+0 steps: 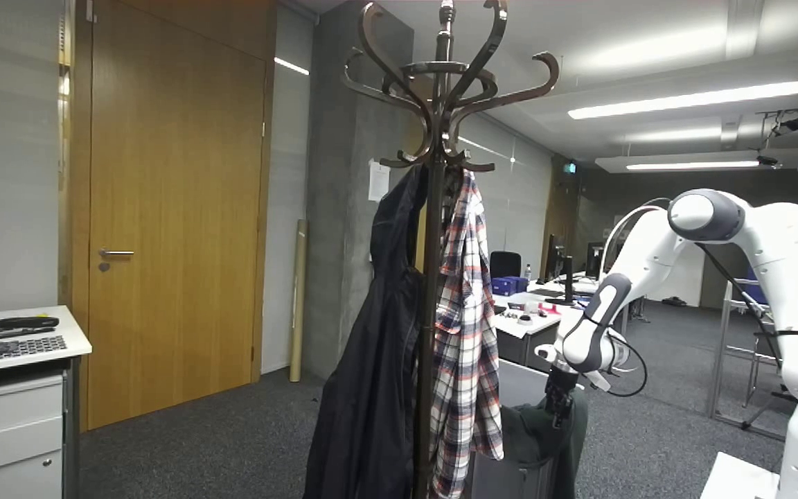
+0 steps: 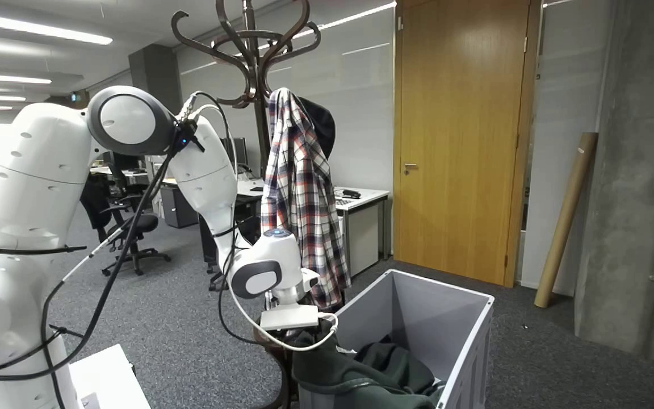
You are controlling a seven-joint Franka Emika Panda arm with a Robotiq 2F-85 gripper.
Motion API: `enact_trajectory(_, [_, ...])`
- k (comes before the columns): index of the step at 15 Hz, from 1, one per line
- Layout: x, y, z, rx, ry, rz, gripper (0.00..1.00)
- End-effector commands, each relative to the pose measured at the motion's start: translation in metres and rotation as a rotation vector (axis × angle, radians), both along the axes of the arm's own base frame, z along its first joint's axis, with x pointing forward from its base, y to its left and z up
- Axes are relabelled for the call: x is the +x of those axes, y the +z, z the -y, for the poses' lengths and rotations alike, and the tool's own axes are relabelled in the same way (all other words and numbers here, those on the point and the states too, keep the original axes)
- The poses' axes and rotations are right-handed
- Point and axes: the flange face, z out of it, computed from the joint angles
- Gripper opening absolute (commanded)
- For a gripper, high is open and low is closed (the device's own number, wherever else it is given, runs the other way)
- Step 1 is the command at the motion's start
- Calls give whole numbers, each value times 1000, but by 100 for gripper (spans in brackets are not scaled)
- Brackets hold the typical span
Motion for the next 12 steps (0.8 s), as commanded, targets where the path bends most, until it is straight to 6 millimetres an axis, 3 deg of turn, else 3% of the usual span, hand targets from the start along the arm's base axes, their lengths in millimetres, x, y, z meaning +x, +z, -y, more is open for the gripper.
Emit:
enact_trajectory(1, [9,-1,-4,1,-6,24,56])
enact_trajectory(5, [11,3,-3,3,-11,27,24])
enact_trajectory(8, [16,25,2,-3,-22,47,1])
enact_trajectory(12, [23,83,19,-23,-55,147,2])
